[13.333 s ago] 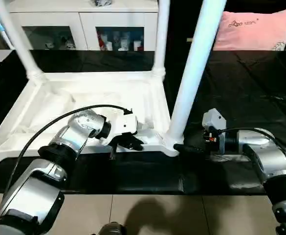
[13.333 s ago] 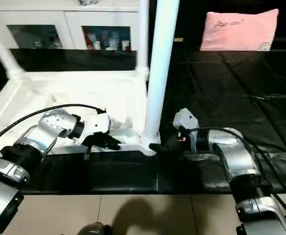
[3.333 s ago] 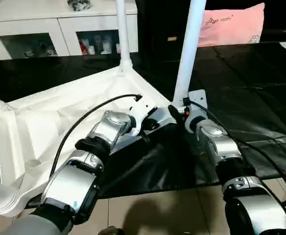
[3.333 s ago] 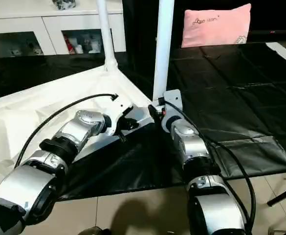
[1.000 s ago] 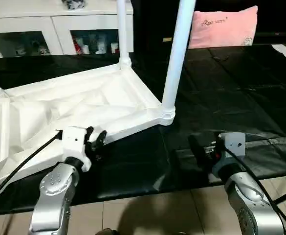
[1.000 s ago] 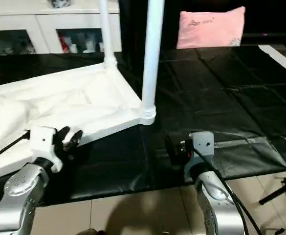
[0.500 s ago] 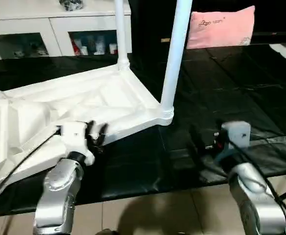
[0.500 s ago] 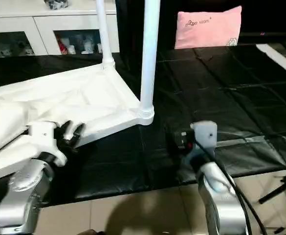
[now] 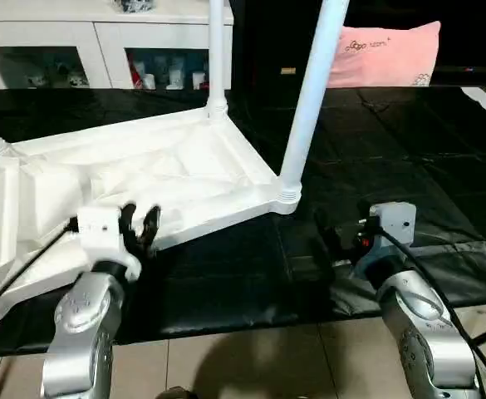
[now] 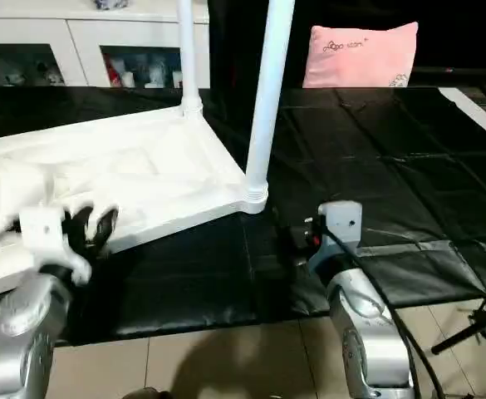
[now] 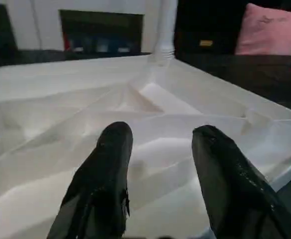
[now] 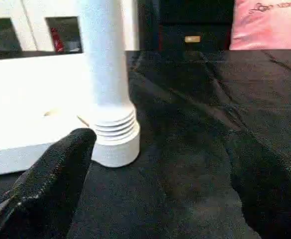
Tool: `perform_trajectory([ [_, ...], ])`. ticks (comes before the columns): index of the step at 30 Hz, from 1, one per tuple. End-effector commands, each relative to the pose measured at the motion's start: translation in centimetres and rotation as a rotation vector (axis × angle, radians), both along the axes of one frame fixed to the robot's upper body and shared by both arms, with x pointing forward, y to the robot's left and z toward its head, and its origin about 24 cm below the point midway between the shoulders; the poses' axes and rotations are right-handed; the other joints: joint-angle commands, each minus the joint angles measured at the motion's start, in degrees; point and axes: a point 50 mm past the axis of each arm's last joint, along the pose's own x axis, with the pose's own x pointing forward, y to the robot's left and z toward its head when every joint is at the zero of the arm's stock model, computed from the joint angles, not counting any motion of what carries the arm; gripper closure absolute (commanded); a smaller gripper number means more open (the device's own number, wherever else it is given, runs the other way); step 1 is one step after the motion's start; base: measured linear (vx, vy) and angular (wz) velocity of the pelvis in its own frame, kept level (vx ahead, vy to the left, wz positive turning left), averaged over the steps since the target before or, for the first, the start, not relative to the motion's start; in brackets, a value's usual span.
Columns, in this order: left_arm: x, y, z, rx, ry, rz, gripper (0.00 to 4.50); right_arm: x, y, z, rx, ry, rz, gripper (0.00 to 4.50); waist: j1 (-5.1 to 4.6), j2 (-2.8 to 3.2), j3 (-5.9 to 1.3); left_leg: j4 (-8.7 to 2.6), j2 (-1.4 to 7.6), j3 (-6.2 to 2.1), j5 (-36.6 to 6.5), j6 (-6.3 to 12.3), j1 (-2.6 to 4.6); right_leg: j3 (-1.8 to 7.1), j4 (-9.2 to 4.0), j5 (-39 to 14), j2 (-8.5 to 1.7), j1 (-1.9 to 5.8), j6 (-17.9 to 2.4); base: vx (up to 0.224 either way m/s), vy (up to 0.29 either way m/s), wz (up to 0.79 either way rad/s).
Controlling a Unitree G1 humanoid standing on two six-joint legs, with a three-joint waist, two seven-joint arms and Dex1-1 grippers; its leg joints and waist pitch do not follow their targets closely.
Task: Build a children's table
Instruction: Rotate leg to tighten
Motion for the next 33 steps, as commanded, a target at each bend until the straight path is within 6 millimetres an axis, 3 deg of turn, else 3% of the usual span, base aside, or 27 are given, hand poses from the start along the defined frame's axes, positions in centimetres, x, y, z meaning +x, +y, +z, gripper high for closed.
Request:
perform_trajectory([
  [1, 0.20, -0.28, -0.29, 0.005, 0.025, -0.008, 2.27, -0.14, -0.57, 0.22, 0.011, 0.007, -0.027, 0.00, -0.11, 0.89, -2.82, -4.96, 2.84, -2.22, -24.33, -3.39, 1.80, 2.11, -5.07, -13.35, -2.07, 1.05, -5.50, 0.000, 0.000, 0.00],
  [2, 0.36, -0.34, -0.26, -0.006, 0.030, -0.009, 2.27, -0.30, -0.67, 0.24, 0.018, 0.009, -0.036, 0.00, -0.08, 1.22, -2.89, -4.92, 2.82, -2.23, -23.89, -3.38, 1.78, 2.12, -4.96, -12.67, -2.11, 1.12, -5.76, 0.000, 0.000, 0.00],
  [6, 0.59, -0.50, -0.17, -0.015, 0.034, -0.012, 2.27, -0.69, -0.77, 0.36, 0.027, 0.006, -0.048, 0.00, -0.14, 1.12, -3.07, -4.71, 2.81, -2.04, -21.37, -2.47, 1.66, 2.14, -4.74, -9.36, -2.09, 1.34, -6.73, 0.000, 0.000, 0.00],
  [9, 0.54, -0.67, -0.26, -0.019, 0.040, -0.012, 2.27, -0.71, -0.93, 0.36, 0.021, 0.008, -0.058, 0.00, -0.24, 1.13, -2.96, -4.74, 2.82, -2.03, -21.52, -2.06, 1.64, 2.06, -4.88, -10.86, -2.14, 1.33, -7.07, 0.000, 0.000, 0.00],
  [11, 0.43, -0.82, -0.35, -0.020, 0.043, -0.012, 2.27, -0.64, -1.09, 0.34, 0.013, 0.014, -0.059, 0.00, -0.38, 0.36, -2.87, -4.73, 2.88, -1.95, -22.03, -1.88, 1.65, 2.08, -5.03, -13.02, -2.10, 1.23, -6.76, 0.000, 0.000, 0.00],
  [12, 0.38, -0.86, -0.38, -0.020, 0.045, -0.012, 2.27, -0.59, -1.15, 0.33, 0.005, 0.017, -0.056, 0.00, -0.27, 0.58, -2.86, -4.74, 2.89, -2.00, -22.17, -1.93, 1.71, 2.08, -4.99, -13.54, -2.17, 1.22, -6.70, 0.000, 0.000, 0.00],
  [13, 0.28, -0.88, -0.42, -0.019, 0.046, -0.010, 2.27, -0.49, -1.24, 0.31, -0.004, 0.020, -0.052, 0.00, -0.29, 0.17, -2.79, -4.70, 2.89, -1.93, -22.18, -1.89, 1.65, 2.12, -5.16, -14.70, -2.20, 1.15, -6.23, 0.000, 0.000, 0.00],
  [16, 0.15, -0.85, -0.39, -0.017, 0.045, -0.004, 2.27, -0.37, -1.34, 0.35, -0.024, 0.022, -0.040, 0.00, -0.21, 0.22, -2.78, -4.67, 2.89, -1.95, -21.87, -1.85, 1.65, 2.15, -5.17, -15.50, -2.26, 1.11, -5.77, 0.000, 0.000, 0.00],
  [17, 0.14, -0.86, -0.36, -0.012, 0.044, -0.005, 2.27, -0.31, -1.39, 0.35, -0.039, 0.022, -0.041, 0.00, -0.27, -0.02, -2.75, -4.68, 2.88, -1.93, -21.81, -1.84, 1.63, 2.13, -5.24, -15.63, -2.20, 1.07, -5.50, 0.000, 0.000, 0.00],
  [25, 0.32, -0.87, -0.21, 0.008, 0.042, -0.003, 2.27, 0.04, -1.42, 0.31, -0.135, 0.028, -0.028, 0.00, -0.24, 0.17, -2.89, -4.48, 2.76, -1.85, -20.52, -1.73, 1.59, 2.16, -5.07, -13.72, -2.15, 1.12, -5.63, 0.000, 0.000, 0.00],
  [30, 0.40, -1.04, -0.22, 0.005, 0.045, -0.008, 2.27, 0.08, -1.45, 0.49, -0.097, 0.018, -0.027, 0.00, -0.27, 0.29, -2.93, -4.49, 2.82, -1.90, -20.48, -1.50, 1.61, 2.12, -4.96, -12.72, -2.11, 1.21, -6.16, 0.000, 0.000, 0.00],
  [32, 0.46, -1.12, -0.27, 0.004, 0.049, -0.010, 2.27, 0.11, -1.39, 0.61, -0.086, 0.015, -0.026, 0.00, -0.35, 0.33, -3.07, -4.23, 2.72, -1.83, -16.40, -0.72, 1.05, 2.12, -4.79, -7.90, -1.91, 1.03, -7.28, 0.000, 0.000, 0.00],
  [33, 0.46, -1.12, -0.27, 0.004, 0.049, -0.010, 2.27, 0.11, -1.39, 0.61, -0.086, 0.015, -0.026, 0.00, -0.38, 0.17, -3.39, -3.55, 2.25, -1.45, -8.37, 2.03, 0.25, 1.78, -4.27, 1.57, -1.42, 0.75, -9.64, 0.000, 0.000, 0.00],
])
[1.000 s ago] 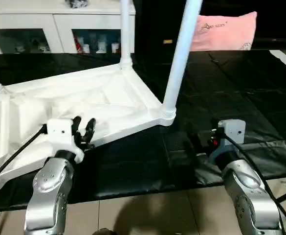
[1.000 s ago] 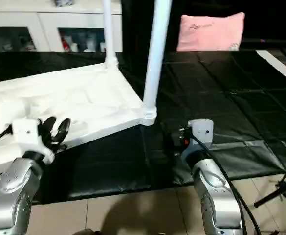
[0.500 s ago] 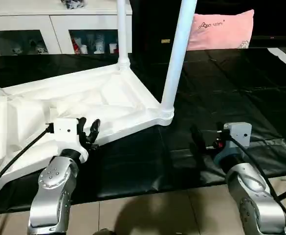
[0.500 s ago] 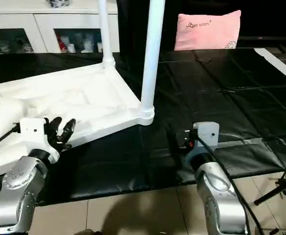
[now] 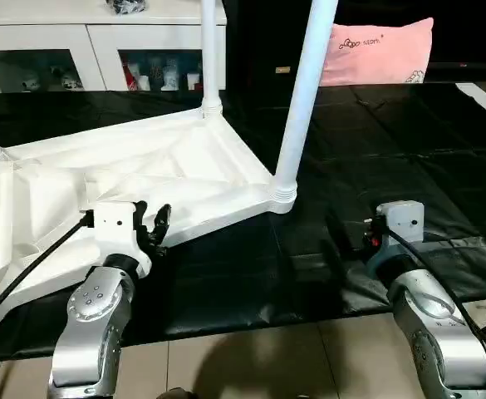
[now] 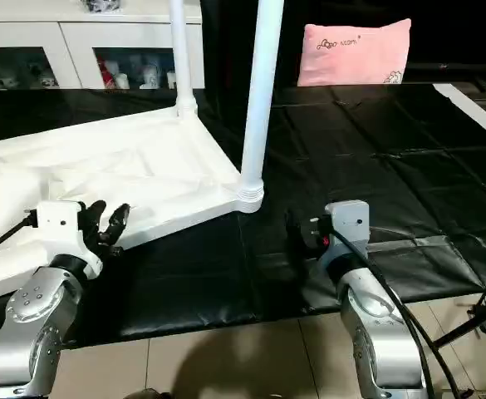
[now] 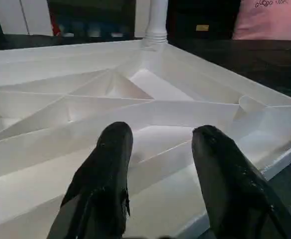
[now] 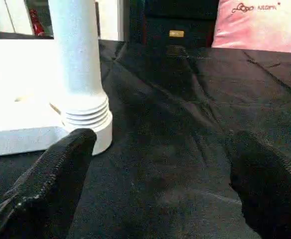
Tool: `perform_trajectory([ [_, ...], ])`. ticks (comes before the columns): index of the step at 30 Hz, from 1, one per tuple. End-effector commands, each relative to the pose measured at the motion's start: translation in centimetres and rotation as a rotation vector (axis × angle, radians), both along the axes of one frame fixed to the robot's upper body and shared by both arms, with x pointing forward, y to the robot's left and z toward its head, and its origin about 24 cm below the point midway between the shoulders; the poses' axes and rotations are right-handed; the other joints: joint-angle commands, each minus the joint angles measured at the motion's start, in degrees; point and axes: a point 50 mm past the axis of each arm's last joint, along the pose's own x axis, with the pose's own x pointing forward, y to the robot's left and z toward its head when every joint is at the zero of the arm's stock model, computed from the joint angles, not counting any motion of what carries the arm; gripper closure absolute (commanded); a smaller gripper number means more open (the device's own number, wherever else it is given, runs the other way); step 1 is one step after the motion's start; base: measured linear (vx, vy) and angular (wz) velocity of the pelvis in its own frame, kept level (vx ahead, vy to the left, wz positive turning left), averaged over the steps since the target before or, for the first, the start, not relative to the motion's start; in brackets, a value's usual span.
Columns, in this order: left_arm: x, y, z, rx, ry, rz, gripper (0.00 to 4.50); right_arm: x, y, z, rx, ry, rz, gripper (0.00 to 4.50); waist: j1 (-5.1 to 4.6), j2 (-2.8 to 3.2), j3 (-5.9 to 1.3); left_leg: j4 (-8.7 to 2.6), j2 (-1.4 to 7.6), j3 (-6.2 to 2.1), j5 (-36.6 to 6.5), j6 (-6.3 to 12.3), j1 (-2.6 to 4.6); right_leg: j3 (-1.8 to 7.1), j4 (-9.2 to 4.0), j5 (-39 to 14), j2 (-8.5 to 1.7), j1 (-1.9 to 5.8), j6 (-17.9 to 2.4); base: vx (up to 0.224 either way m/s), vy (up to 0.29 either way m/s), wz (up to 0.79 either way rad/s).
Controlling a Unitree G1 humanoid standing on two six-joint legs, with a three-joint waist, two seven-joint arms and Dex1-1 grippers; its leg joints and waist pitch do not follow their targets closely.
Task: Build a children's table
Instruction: Rotate leg to tighten
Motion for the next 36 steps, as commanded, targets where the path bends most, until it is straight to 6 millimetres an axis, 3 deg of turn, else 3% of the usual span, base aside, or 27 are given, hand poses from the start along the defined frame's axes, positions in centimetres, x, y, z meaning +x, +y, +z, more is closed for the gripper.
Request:
perform_trajectory([
  [1, 0.22, -0.24, 0.41, 0.010, -0.006, -0.006, 2.27, 0.13, -0.15, 0.16, 0.009, 0.001, -0.005, 0.00, 0.01, 0.19, -3.67, -3.16, 1.94, -1.31, -4.18, 3.70, 0.11, 1.55, -3.90, 5.89, -1.41, 0.74, -10.64, 0.000, 0.000, 0.00],
  [3, 0.28, -0.17, 0.39, 0.018, -0.004, 0.000, 2.27, 0.15, -0.12, 0.15, 0.012, 0.002, -0.006, 0.00, 0.13, 0.34, -4.75, -1.50, 1.11, -0.89, 3.11, 9.94, -0.76, 0.63, -3.48, 14.05, -1.09, -0.03, -14.36, -0.027, 0.005, -0.01],
  [5, 0.38, -0.17, 0.39, 0.015, -0.005, 0.001, 2.27, 0.21, -0.12, 0.16, 0.015, 0.001, -0.006, 0.00, 0.15, 0.56, -4.51, -1.63, 1.46, -0.93, -4.99, 10.85, -0.77, 0.14, -4.76, 2.23, -1.36, -0.60, -14.58, -0.067, 0.015, -0.01],
  [6, 0.49, -0.23, 0.46, 0.013, -0.009, -0.003, 2.27, 0.26, -0.12, 0.21, 0.018, -0.001, -0.007, 0.00, -0.24, 0.76, -3.42, -2.45, 2.11, -1.28, -19.15, 6.84, 0.26, -0.11, -6.09, -17.16, -1.66, -0.94, -11.56, -0.088, 0.031, -0.02],
  [7, 0.58, -0.30, 0.53, 0.012, -0.013, -0.006, 2.27, 0.30, -0.11, 0.25, 0.021, -0.003, -0.007, 0.00, -0.95, 1.07, -2.19, -3.04, 2.57, -2.14, -32.91, 0.65, 2.42, -0.86, -7.25, -33.59, -1.18, -1.97, -5.70, -0.088, 0.031, -0.02],
  [8, 0.58, -0.30, 0.53, 0.012, -0.013, -0.006, 2.27, 0.30, -0.11, 0.25, 0.021, -0.003, -0.007, 0.00, -1.54, 1.33, -1.22, -3.21, 2.56, -2.64, -40.28, -2.47, 3.73, -2.02, -8.50, -39.59, -0.53, -2.82, -2.14, -0.099, 0.036, -0.09],
  [9, 0.65, -0.37, 0.59, 0.011, -0.015, -0.010, 2.27, 0.33, -0.13, 0.28, 0.021, -0.004, -0.008, 0.00, -2.30, 2.21, -0.50, -5.29, 3.26, -3.67, -49.84, -6.19, 4.32, -4.57, -8.64, -38.77, 0.95, -1.36, 0.93, -0.096, 0.046, -0.14],
  [10, 0.71, -0.46, 0.64, 0.012, -0.016, -0.014, 2.27, 0.37, -0.14, 0.30, 0.022, -0.005, -0.010, 0.00, 0.19, 3.74, -0.91, -12.25, 5.30, -2.33, -56.28, -7.70, -2.72, -4.38, 6.15, -20.20, 0.98, 6.78, -2.88, -0.096, 0.046, -0.14],
  [11, 0.71, -0.46, 0.64, 0.012, -0.016, -0.014, 2.27, 0.37, -0.14, 0.30, 0.022, -0.005, -0.011, 0.00, 2.15, 3.04, 0.00, -13.39, 4.86, 0.59, -57.74, -8.11, -5.10, -5.16, 7.96, -15.61, 1.75, 7.14, -3.12, -0.139, 0.044, -0.03],
  [12, 0.73, -0.49, 0.65, 0.014, -0.016, -0.016, 2.27, 0.38, -0.13, 0.32, 0.024, -0.005, -0.012, 0.00, 3.83, 2.95, -1.61, -12.12, 3.40, 3.26, -48.74, -7.81, -1.42, -1.84, 7.24, -18.95, 0.97, 4.66, -3.42, -0.075, -0.038, 0.08],
  [13, 0.73, -0.49, 0.65, 0.014, -0.016, -0.016, 2.27, 0.38, -0.13, 0.32, 0.024, -0.005, -0.012, 0.00, 1.09, -1.25, -1.97, 1.56, 2.38, -2.32, -32.27, -7.25, 5.04, 3.06, -5.74, -45.40, -8.80, -2.27, -3.35, -0.075, -0.038, 0.08],
  [14, 0.73, -0.49, 0.65, 0.014, -0.016, -0.016, 2.27, 0.38, -0.13, 0.32, 0.024, -0.005, -0.012, 0.00, 1.66, -1.89, -1.35, 7.11, 0.31, -3.18, -18.35, -3.55, 4.41, 4.43, -9.40, -55.30, -10.66, -2.88, -2.31, -0.023, -0.078, 0.00],
  [15, 0.75, -0.52, 0.66, 0.015, -0.015, -0.017, 2.27, 0.41, -0.14, 0.35, 0.027, -0.006, -0.013, 0.00, 2.11, -0.63, -1.02, 6.34, -0.90, -6.62, -3.21, -1.06, -0.60, 5.32, -7.65, -53.96, -9.88, 2.66, -2.78, 0.000, 0.000, 0.00],
  [16, 0.78, -0.53, 0.67, 0.016, -0.015, -0.018, 2.27, 0.44, -0.15, 0.35, 0.029, -0.006, -0.013, 0.00, 1.69, -0.15, -0.20, 2.17, 0.85, -6.65, -9.83, -4.06, 0.62, 1.60, -6.39, -47.41, -7.21, 2.38, -5.16, 0.000, 0.000, 0.00],
  [17, 0.80, -0.54, 0.67, 0.016, -0.014, -0.017, 2.27, 0.47, -0.16, 0.36, 0.028, -0.006, -0.013, 0.00, 1.49, 1.15, -0.79, 0.10, 1.27, -6.51, -15.23, -5.89, 1.82, 0.32, -5.20, -40.54, -4.97, 2.58, -6.36, -0.024, 0.052, -0.06],
  [18, 0.82, -0.54, 0.67, 0.015, -0.012, -0.016, 2.27, 0.48, -0.18, 0.37, 0.028, -0.006, -0.012, 0.00, 0.87, 1.37, -0.96, -2.12, 2.42, -6.96, -22.55, -6.88, 2.07, 0.09, -3.25, -32.91, -2.43, 1.89, -6.55, -0.060, 0.037, 0.10],
  [19, 0.82, -0.54, 0.67, 0.016, -0.012, -0.015, 2.27, 0.49, -0.17, 0.38, 0.027, -0.006, -0.009, 0.00, -0.04, 2.54, -2.30, -3.95, 3.39, -7.58, -23.20, -6.38, 2.14, 0.70, -1.35, -10.16, -1.89, 3.26, -9.15, -0.060, 0.037, 0.10],
  [23, 0.86, -0.52, 0.64, 0.021, -0.010, -0.012, 2.27, 0.43, 0.10, 0.34, 0.006, 0.006, 0.033, 0.00, -0.77, 1.88, -2.08, -4.06, 2.43, -5.81, -20.40, -3.34, 1.18, 1.16, -3.05, -7.88, -3.04, 4.08, -10.61, 0.000, 0.000, 0.00],
  [24, 0.85, -0.51, 0.62, 0.022, -0.010, -0.010, 2.27, 0.43, 0.20, 0.35, -0.003, 0.007, 0.046, 0.00, 0.10, 0.93, -1.69, -4.78, 0.17, -7.67, -18.94, 0.72, -2.38, -1.48, -3.04, -8.17, -3.95, 6.43, -10.24, 0.000, 0.000, 0.00],
  [27, 0.85, -0.48, 0.61, 0.024, -0.010, -0.006, 2.27, 0.44, 0.37, 0.30, -0.012, 0.011, 0.069, 0.00, -0.63, 2.10, -2.48, -3.53, -1.39, -9.33, -12.66, 8.30, -2.32, -4.04, -4.58, -12.51, -4.82, 7.43, -11.37, 0.001, -0.011, 0.28],
  [28, 0.82, -0.46, 0.61, 0.025, -0.011, -0.004, 2.27, 0.45, 0.40, 0.26, -0.008, 0.013, 0.072, 0.00, -0.62, 2.55, -2.49, -3.68, -1.43, -9.78, -11.24, 9.20, -1.81, -4.53, -4.49, -11.88, -4.45, 7.25, -12.16, 0.015, -0.024, 0.52],
  [29, 0.78, -0.43, 0.62, 0.025, -0.012, -0.003, 2.27, 0.47, 0.43, 0.23, -0.005, 0.015, 0.075, 0.00, -1.19, 2.96, -2.62, -4.05, -1.94, -11.70, -6.41, 11.97, -1.84, -5.43, -3.10, -7.52, -2.85, 7.75, -12.87, 0.035, -0.030, 0.46],
  [30, 0.78, -0.43, 0.62, 0.025, -0.012, -0.003, 2.27, 0.47, 0.43, 0.23, -0.005, 0.015, 0.075, 0.00, -1.19, 2.96, -2.62, -4.05, -1.94, -11.70, -6.41, 11.97, -1.84, -5.43, -3.10, -7.52, -2.85, 7.75, -12.87, 0.038, -0.024, 0.39],
  [31, 0.70, -0.38, 0.63, 0.029, -0.015, -0.001, 2.27, 0.51, 0.49, 0.22, -0.005, 0.016, 0.081, 0.00, -1.64, 3.27, -2.20, -5.32, -2.49, -14.49, -7.31, 12.67, -0.32, -5.54, -1.67, -9.30, -0.78, 6.91, -12.89, 0.038, -0.024, 0.39],
  [32, 0.68, -0.37, 0.63, 0.030, -0.015, 0.000, 2.27, 0.52, 0.50, 0.22, -0.006, 0.016, 0.083, 0.00, -1.79, 3.16, -1.98, -5.81, -2.98, -16.35, -9.14, 12.43, 0.39, -4.73, -1.33, -10.74, -0.58, 6.51, -13.60, 0.025, -0.019, 0.44],
  [34, 0.61, -0.33, 0.60, 0.033, -0.016, 0.001, 2.27, 0.54, 0.54, 0.23, -0.006, 0.016, 0.086, 0.00, -1.54, 2.67, -1.76, -6.16, -4.37, -16.82, -11.83, 10.16, -0.51, -3.71, -2.12, -11.83, -1.71, 7.09, -14.28, 0.015, -0.022, 0.51],
  [36, 0.57, -0.32, 0.57, 0.035, -0.016, 0.000, 2.27, 0.55, 0.53, 0.23, -0.004, 0.016, 0.085, 0.00, -0.78, 2.01, -1.95, -4.79, -6.26, -15.45, -14.07, 5.35, -3.52, -3.43, -4.89, -15.46, -5.89, 9.55, -13.37, -0.011, -0.034, 0.47],
])
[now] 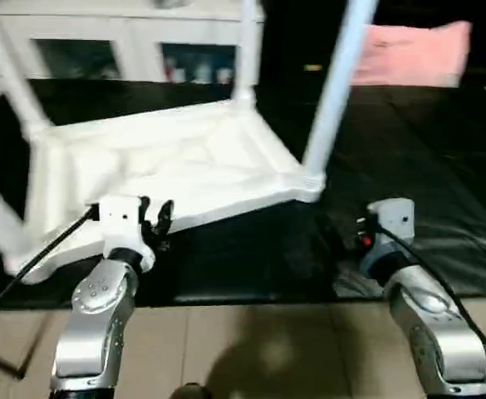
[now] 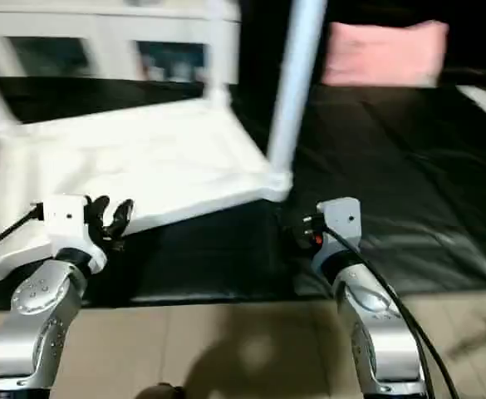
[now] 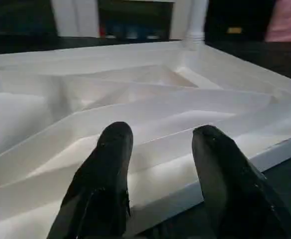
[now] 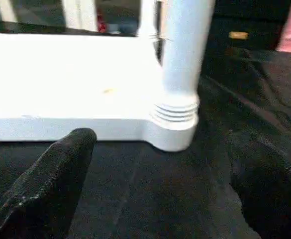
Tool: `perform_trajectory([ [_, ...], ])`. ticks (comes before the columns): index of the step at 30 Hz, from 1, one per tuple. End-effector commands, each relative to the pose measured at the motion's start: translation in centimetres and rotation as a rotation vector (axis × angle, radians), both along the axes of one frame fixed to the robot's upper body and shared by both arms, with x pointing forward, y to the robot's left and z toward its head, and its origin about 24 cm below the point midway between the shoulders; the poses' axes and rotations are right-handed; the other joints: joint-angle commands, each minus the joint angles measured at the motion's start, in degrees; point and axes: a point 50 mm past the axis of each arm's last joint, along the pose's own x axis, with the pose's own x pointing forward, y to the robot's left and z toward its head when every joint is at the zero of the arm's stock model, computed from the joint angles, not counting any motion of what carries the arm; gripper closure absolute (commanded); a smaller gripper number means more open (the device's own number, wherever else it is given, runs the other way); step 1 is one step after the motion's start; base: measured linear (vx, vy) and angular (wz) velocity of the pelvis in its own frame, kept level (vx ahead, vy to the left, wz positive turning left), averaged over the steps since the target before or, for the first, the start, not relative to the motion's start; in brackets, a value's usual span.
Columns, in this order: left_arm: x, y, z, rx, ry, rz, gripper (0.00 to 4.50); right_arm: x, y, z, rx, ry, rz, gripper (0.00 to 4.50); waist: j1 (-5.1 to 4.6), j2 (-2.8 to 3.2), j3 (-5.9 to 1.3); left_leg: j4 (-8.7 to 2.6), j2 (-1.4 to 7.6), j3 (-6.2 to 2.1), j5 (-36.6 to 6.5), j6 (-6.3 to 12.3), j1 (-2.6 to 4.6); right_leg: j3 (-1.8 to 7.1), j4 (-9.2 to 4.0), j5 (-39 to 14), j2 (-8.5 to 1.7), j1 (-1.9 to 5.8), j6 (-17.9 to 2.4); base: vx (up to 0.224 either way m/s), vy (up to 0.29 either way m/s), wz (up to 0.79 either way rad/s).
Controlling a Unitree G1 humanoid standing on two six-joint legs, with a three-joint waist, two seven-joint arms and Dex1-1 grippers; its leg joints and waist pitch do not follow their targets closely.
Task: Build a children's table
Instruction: Rotate leg to tighten
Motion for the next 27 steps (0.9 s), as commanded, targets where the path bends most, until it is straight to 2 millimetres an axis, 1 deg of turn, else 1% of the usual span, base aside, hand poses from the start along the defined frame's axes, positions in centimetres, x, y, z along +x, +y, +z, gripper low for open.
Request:
perform_trajectory([
  [1, -0.1, 0.1, 0.1, 0.017, -0.007, 0.005, 2.27, 0.1, -0.1, 0.1, 0.006, 0.001, -0.010, 0.00, 0.60, -0.47, -2.80, -3.27, 0.80, -0.52, -13.73, 4.49, -1.98, 2.35, -6.17, -13.28, -6.62, 4.07, -10.45, -0.022, -0.039, 0.42],
  [2, -0.1, 0.1, 0.1, 0.018, -0.007, 0.003, 2.27, 0.1, -0.2, 0.1, 0.013, -0.001, -0.023, 0.00, 0.72, -0.41, -2.86, -3.18, 0.92, -0.51, -12.83, 4.34, -2.06, 1.95, -6.30, -13.74, -6.55, 4.17, -9.95, -0.015, -0.036, 0.35],
  [3, -0.1, 0.1, 0.1, 0.019, -0.006, 0.002, 2.27, 0.0, -0.4, 0.1, 0.058, 0.004, -0.051, 0.00, 0.25, 0.96, -3.56, -3.22, 4.81, -0.26, -10.49, 3.22, 2.13, 2.74, -4.61, -9.32, -3.64, 1.90, -10.18, 0.031, -0.028, 0.24],
  [4, 0.0, 0.1, 0.1, 0.019, -0.006, 0.000, 2.27, 0.0, -0.6, 0.1, 0.095, 0.011, -0.082, 0.00, -0.11, 1.33, -3.20, -4.56, 6.27, -1.35, -10.83, 3.23, 2.84, 3.35, -2.68, -5.14, -1.87, 1.51, -10.02, 0.031, -0.028, 0.24],
  [5, -0.1, 0.0, 0.2, 0.021, -0.005, -0.003, 2.27, 0.0, -0.7, 0.1, 0.097, 0.015, -0.089, 0.00, -0.11, 1.33, -3.20, -4.56, 6.27, -1.35, -10.83, 3.23, 2.84, 3.35, -2.68, -5.14, -1.87, 1.51, -10.02, 0.000, 0.000, 0.00],
  [6, -0.1, 0.0, 0.2, 0.024, -0.004, -0.010, 2.27, -0.1, -0.8, 0.0, 0.096, 0.024, -0.103, 0.00, -0.05, 1.72, -3.05, -5.05, 6.02, -1.80, -11.98, 1.36, 4.22, 4.28, -1.98, 1.32, -0.76, 0.48, -9.51, 0.000, 0.000, 0.00],
  [7, -0.1, 0.0, 0.2, 0.030, -0.003, -0.020, 2.27, -0.2, -0.9, 0.0, 0.084, 0.024, -0.102, 0.00, 0.23, 1.68, -3.01, -5.03, 5.57, -1.13, -13.45, -0.22, 4.05, 5.07, -2.57, 3.75, -1.40, 0.71, -9.35, 0.000, 0.000, 0.00],
  [8, -0.4, -0.1, 0.1, 0.040, 0.008, -0.038, 2.27, -0.3, -0.9, 0.1, 0.082, 0.016, -0.097, 0.00, 0.19, 1.34, -2.98, -4.95, 5.37, -0.66, -13.43, -0.74, 3.60, 5.37, -2.99, 5.12, -1.95, 1.00, -9.31, 0.000, 0.000, 0.00],
  [9, -0.6, -0.1, 0.0, 0.049, 0.019, -0.052, 2.27, -0.5, -1.0, 0.2, 0.082, 0.008, -0.097, 0.00, 0.27, 1.07, -3.04, -4.74, 5.12, 0.01, -12.86, -1.13, 2.77, 5.60, -3.40, 6.43, -2.71, 1.75, -9.16, 0.000, 0.000, 0.00],
  [10, -0.9, 0.0, 0.0, 0.061, 0.029, -0.065, 2.27, -0.5, -1.1, 0.3, 0.072, -0.007, -0.098, 0.00, 0.93, 0.45, -2.94, -4.60, 5.08, 2.06, -12.98, -1.84, 1.46, 5.66, -4.37, 6.28, -4.11, 2.74, -7.45, 0.000, 0.000, 0.00],
  [11, -1.1, 0.1, -0.1, 0.068, 0.036, -0.072, 2.27, -0.5, -1.2, 0.4, 0.064, -0.016, -0.100, 0.00, 1.02, 0.44, -2.91, -4.67, 5.36, 2.49, -14.01, -2.00, 1.48, 5.58, -4.51, 4.80, -4.26, 2.67, -7.02, 0.000, 0.000, 0.00],
  [12, -1.4, 0.3, -0.1, 0.070, 0.044, -0.072, 2.27, -0.6, -1.4, 0.4, 0.071, -0.012, -0.112, 0.00, 1.00, 0.39, -2.91, -4.71, 6.14, 3.36, -16.78, -2.23, 2.06, 5.73, -4.65, 2.00, -4.15, 1.92, -7.11, 0.000, 0.000, 0.00],
  [13, -1.7, 0.6, -0.2, 0.075, 0.056, -0.069, 2.27, -0.6, -1.6, 0.4, 0.079, -0.005, -0.122, 0.00, 0.87, 0.46, -2.97, -4.77, 6.51, 3.71, -17.53, -2.11, 2.05, 5.72, -4.53, 1.03, -4.11, 1.90, -7.44, 0.000, 0.000, 0.00],
  [14, -2.1, 1.0, -0.4, 0.090, 0.074, -0.065, 2.27, -0.5, -1.8, 0.4, 0.083, -0.003, -0.125, 0.00, 0.61, 0.37, -3.01, -4.88, 7.23, 4.73, -18.63, -1.35, 2.12, 5.77, -4.33, -0.64, -3.60, 1.29, -8.14, 0.000, 0.000, 0.00],
  [15, -2.3, 1.2, -0.4, 0.097, 0.080, -0.064, 2.27, -0.5, -1.8, 0.4, 0.082, -0.003, -0.126, 0.00, 0.64, 0.39, -3.09, -4.87, 7.34, 5.02, -18.67, -0.98, 2.23, 5.80, -4.29, -0.73, -3.40, 1.08, -8.25, 0.000, 0.000, 0.00],
  [16, -2.3, 1.3, -0.5, 0.101, 0.083, -0.064, 2.27, -0.5, -1.8, 0.4, 0.082, -0.003, -0.126, 0.00, 0.64, 0.44, -3.17, -4.78, 7.77, 5.59, -18.49, -0.11, 2.61, 5.94, -4.13, 0.08, -3.24, 0.53, -8.74, 0.000, 0.000, 0.00],
  [17, -2.4, 1.3, -0.5, 0.099, 0.084, -0.061, 2.27, -0.4, -1.9, 0.4, 0.062, -0.007, -0.136, 0.00, 0.68, 0.53, -3.14, -4.83, 7.95, 5.94, -18.53, 0.19, 2.72, 5.98, -4.10, 0.20, -3.16, 0.33, -8.89, 0.000, 0.000, 0.00],
  [18, -2.4, 1.4, -0.5, 0.097, 0.083, -0.058, 2.27, -0.4, -2.0, 0.4, 0.043, -0.010, -0.144, 0.00, 0.82, 0.58, -3.15, -4.87, 8.30, 6.52, -18.53, 0.40, 2.93, 6.06, -4.09, 0.22, -3.12, 0.03, -9.19, 0.000, 0.000, 0.00],
  [19, -2.4, 1.4, -0.5, 0.097, 0.082, -0.056, 2.27, -0.4, -2.0, 0.3, 0.039, -0.010, -0.145, 0.00, 0.93, 0.60, -3.18, -4.89, 8.43, 6.86, -18.56, 0.34, 3.02, 6.10, -4.14, 0.11, -3.09, -0.10, -9.23, 0.000, 0.000, 0.00],
  [20, -2.3, 1.4, -0.4, 0.090, 0.077, -0.050, 2.27, -0.4, -1.9, 0.2, 0.039, -0.008, -0.145, 0.00, 1.17, 0.55, -3.21, -4.87, 8.78, 7.49, -19.07, 0.27, 3.34, 6.23, -4.20, -0.40, -3.15, -0.45, -9.19, 0.000, 0.000, 0.00],
  [21, -2.2, 1.4, -0.3, 0.083, 0.073, -0.048, 2.27, -0.4, -1.9, 0.2, 0.042, -0.005, -0.145, 0.00, 1.25, 0.75, -3.23, -4.88, 8.87, 7.72, -19.09, 0.11, 3.32, 6.26, -4.13, -0.52, -3.15, -0.50, -9.10, 0.000, 0.000, 0.00],
  [22, -1.9, 1.2, -0.2, 0.070, 0.068, -0.045, 2.27, -0.5, -1.7, 0.2, 0.045, -0.002, -0.145, 0.00, 1.41, 0.57, -3.33, -4.99, 9.13, 8.28, -18.99, -0.41, 3.30, 6.35, -4.13, -0.79, -3.07, -0.58, -8.56, 0.000, 0.000, 0.00],
  [23, -1.7, 1.0, 0.0, 0.068, 0.063, -0.050, 2.27, -0.5, -1.7, 0.1, 0.046, -0.001, -0.142, 0.00, 1.51, 0.43, -3.39, -4.98, 9.18, 8.62, -18.00, -0.38, 3.19, 6.39, -4.06, -0.19, -3.03, -0.60, -8.30, 0.000, 0.000, 0.00],
  [24, -1.7, 1.0, 0.0, 0.068, 0.063, -0.050, 2.27, -0.5, -1.7, 0.1, 0.046, -0.001, -0.142, 0.00, 1.55, 0.39, -3.46, -4.96, 9.23, 8.79, -17.48, -0.31, 3.16, 6.41, -4.03, 0.08, -3.02, -0.59, -8.13, 0.000, 0.000, 0.00],
  [25, -1.6, 0.8, 0.1, 0.065, 0.061, -0.056, 2.27, -0.5, -1.6, 0.1, 0.048, 0.000, -0.139, 0.00, 1.56, 0.22, -3.60, -4.83, 9.22, 9.12, -15.92, -0.02, 3.06, 6.50, -3.90, 1.21, -2.92, -0.63, -7.85, 0.000, 0.000, 0.00],
  [26, -1.6, 0.7, 0.2, 0.063, 0.062, -0.060, 2.27, -0.5, -1.6, 0.1, 0.054, 0.004, -0.138, 0.00, 1.53, 0.11, -3.63, -4.77, 9.17, 9.21, -14.96, 0.22, 2.92, 6.56, -3.80, 1.93, -2.88, -0.59, -7.72, 0.000, 0.000, 0.00],
  [27, -1.6, 0.7, 0.2, 0.063, 0.062, -0.061, 2.27, -0.5, -1.5, 0.1, 0.058, 0.007, -0.138, 0.00, 1.55, -0.17, -3.75, -4.61, 9.00, 9.40, -13.00, 0.81, 2.59, 6.68, -3.61, 3.51, -2.79, -0.51, -7.37, 0.000, 0.000, 0.00],
])
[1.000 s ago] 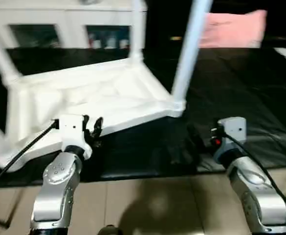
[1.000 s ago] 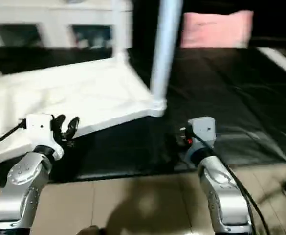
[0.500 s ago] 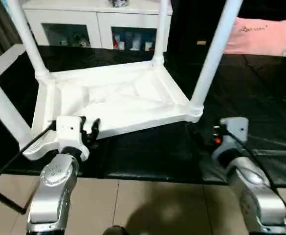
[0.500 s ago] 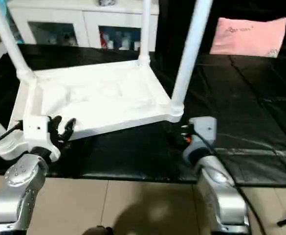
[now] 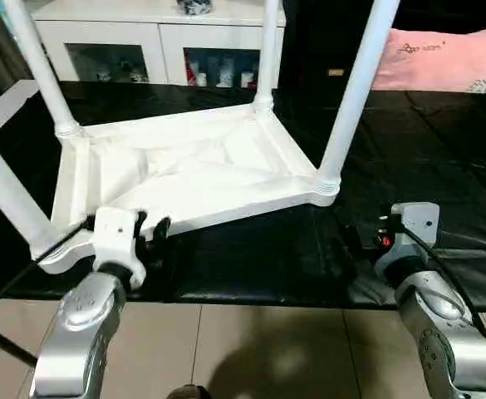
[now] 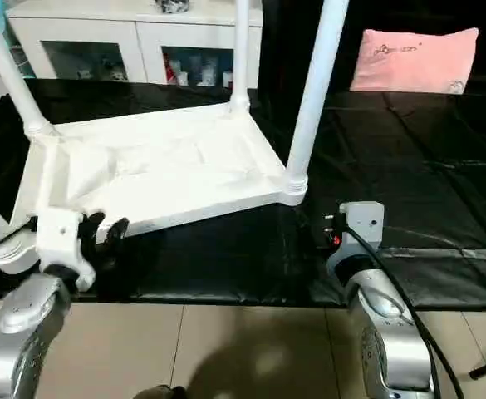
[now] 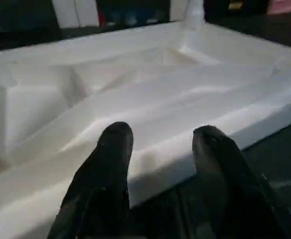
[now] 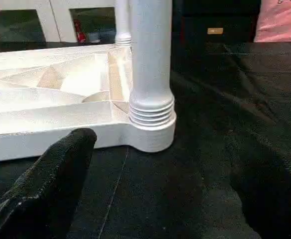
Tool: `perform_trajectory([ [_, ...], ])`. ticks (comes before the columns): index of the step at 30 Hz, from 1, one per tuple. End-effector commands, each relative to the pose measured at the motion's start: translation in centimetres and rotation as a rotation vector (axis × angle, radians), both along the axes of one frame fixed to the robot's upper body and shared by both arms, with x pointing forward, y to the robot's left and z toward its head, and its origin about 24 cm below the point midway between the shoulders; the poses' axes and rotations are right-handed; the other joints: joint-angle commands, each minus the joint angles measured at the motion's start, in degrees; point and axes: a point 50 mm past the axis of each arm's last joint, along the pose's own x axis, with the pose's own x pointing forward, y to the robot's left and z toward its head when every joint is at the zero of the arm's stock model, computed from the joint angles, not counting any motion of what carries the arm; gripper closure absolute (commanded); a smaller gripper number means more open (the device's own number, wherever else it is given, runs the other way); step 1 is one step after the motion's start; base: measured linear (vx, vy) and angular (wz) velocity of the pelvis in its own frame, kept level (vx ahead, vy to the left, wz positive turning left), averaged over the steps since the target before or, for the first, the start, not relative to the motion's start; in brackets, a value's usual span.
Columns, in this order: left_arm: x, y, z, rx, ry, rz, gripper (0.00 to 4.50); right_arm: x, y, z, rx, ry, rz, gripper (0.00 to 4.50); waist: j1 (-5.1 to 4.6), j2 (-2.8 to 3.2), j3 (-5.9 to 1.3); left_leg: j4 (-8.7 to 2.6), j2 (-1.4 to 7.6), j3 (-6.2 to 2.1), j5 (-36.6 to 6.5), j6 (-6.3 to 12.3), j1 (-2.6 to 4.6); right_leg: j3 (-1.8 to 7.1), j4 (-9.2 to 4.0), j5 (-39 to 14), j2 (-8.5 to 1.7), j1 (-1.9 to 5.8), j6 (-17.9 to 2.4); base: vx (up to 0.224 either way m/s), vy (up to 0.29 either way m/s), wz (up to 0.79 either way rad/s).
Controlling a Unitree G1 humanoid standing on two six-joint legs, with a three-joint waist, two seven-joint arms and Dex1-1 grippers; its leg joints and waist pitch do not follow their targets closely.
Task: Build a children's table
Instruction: Rotate leg to tighten
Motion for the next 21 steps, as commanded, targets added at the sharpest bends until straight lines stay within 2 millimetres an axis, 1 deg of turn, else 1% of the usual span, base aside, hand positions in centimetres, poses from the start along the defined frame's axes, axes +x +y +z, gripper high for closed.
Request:
perform_trajectory([
  [1, -0.06, -0.13, 0.11, -0.005, 0.005, 0.000, 2.27, -0.02, 0.20, 0.07, -0.002, 0.003, 0.003, 0.00, 0.23, -0.50, -3.38, -3.79, 3.36, -0.83, -13.62, 1.52, 1.74, 2.17, -4.23, 3.71, -3.48, 0.06, -9.02, 0.000, 0.000, 0.00],
  [2, -0.08, -0.12, 0.10, -0.005, 0.006, 0.000, 2.27, -0.02, 0.22, 0.05, -0.002, 0.004, 0.003, 0.00, 0.16, -0.62, -3.36, -3.74, 3.35, -0.75, -13.49, 1.81, 1.68, 2.25, -4.21, 3.78, -3.53, 0.07, -9.14, 0.000, 0.000, 0.00],
  [4, -0.09, -0.10, 0.08, -0.005, 0.006, 0.001, 2.27, -0.02, 0.23, 0.04, -0.001, 0.005, 0.003, 0.00, 0.21, -0.58, -3.37, -3.70, 3.43, -0.49, -13.57, 2.15, 1.80, 2.38, -4.29, 3.06, -3.47, -0.11, -9.28, 0.000, 0.000, 0.00],
  [5, -0.10, -0.04, 0.05, -0.005, 0.007, 0.003, 2.27, 0.00, 0.30, -0.02, 0.010, 0.013, 0.010, 0.00, 0.25, -0.58, -3.35, -3.69, 3.57, -0.28, -14.46, 2.05, 2.08, 2.50, -4.40, 1.71, -3.39, -0.35, -9.47, 0.000, 0.000, 0.00],
  [9, 0.00, 0.09, 0.04, -0.006, 0.008, 0.007, 2.27, 0.05, 0.36, -0.05, 0.010, 0.020, 0.020, 0.00, 0.45, -0.68, -3.30, -3.88, 3.75, -0.11, -16.23, 1.03, 2.30, 2.62, -4.53, -0.37, -3.22, -0.64, -9.42, 0.000, 0.000, 0.00],
  [12, 0.10, 0.09, 0.05, -0.015, 0.007, 0.011, 2.27, 0.15, 0.54, 0.23, 0.015, 0.004, 0.032, 0.00, 0.68, -0.84, -3.29, -3.88, 3.76, 0.00, -16.49, 0.65, 2.30, 2.74, -4.59, -1.07, -3.28, -0.74, -9.22, 0.000, 0.000, 0.00],
  [13, 0.11, 0.04, 0.07, -0.017, 0.005, 0.011, 2.27, 0.16, 0.63, 0.35, 0.031, -0.003, 0.038, 0.00, 0.82, -0.95, -3.33, -3.84, 3.77, 0.05, -16.11, 0.75, 2.28, 2.78, -4.59, -0.80, -3.28, -0.75, -9.15, 0.000, 0.000, 0.00],
  [15, 0.12, -0.02, 0.09, -0.018, 0.004, 0.010, 2.27, 0.13, 0.71, 0.46, 0.043, -0.010, 0.044, 0.00, 0.95, -0.93, -3.34, -3.83, 3.75, 0.09, -15.74, 0.90, 2.23, 2.80, -4.55, -0.56, -3.28, -0.76, -9.06, 0.000, 0.000, 0.00],
  [17, 0.15, -0.08, 0.10, -0.017, 0.003, 0.008, 2.27, 0.11, 0.70, 0.42, 0.036, -0.006, 0.039, 0.00, 1.20, -1.04, -3.41, -3.71, 3.68, 0.24, -15.03, 1.10, 2.14, 2.95, -4.53, 0.06, -3.33, -0.84, -8.69, 0.000, 0.000, 0.00],
  [18, 0.16, -0.09, 0.10, -0.016, 0.003, 0.007, 2.27, 0.11, 0.67, 0.38, 0.033, -0.004, 0.035, 0.00, 1.26, -1.19, -3.41, -3.61, 3.52, 0.46, -14.65, 1.73, 1.92, 3.15, -4.67, 0.29, -3.58, -0.74, -8.60, 0.000, 0.000, 0.00],
  [19, 0.22, -0.15, 0.11, -0.013, 0.003, 0.004, 2.27, 0.10, 0.52, 0.21, 0.029, 0.005, 0.015, 0.00, 1.68, -1.52, -3.65, -2.84, 3.13, 0.94, -11.46, 5.38, 0.99, 3.82, -5.03, 1.71, -4.95, -0.09, -8.66, 0.000, 0.000, 0.00],
  [20, 0.22, -0.16, 0.11, -0.012, 0.003, 0.004, 2.27, 0.09, 0.50, 0.18, 0.029, 0.006, 0.012, 0.00, 1.90, -1.65, -3.76, -2.34, 2.97, 1.13, -10.31, 6.87, 0.68, 4.18, -5.28, 2.25, -5.58, 0.08, -8.64, 0.000, 0.000, 0.00],
  [21, 0.24, -0.17, 0.12, -0.011, 0.002, 0.003, 2.27, 0.08, 0.44, 0.16, 0.032, 0.007, 0.006, 0.00, 2.41, -1.65, -3.73, -1.30, 3.03, 1.06, -9.54, 9.53, 0.35, 5.07, -6.04, 1.78, -7.29, 0.10, -8.59, 0.000, 0.000, 0.00],
])
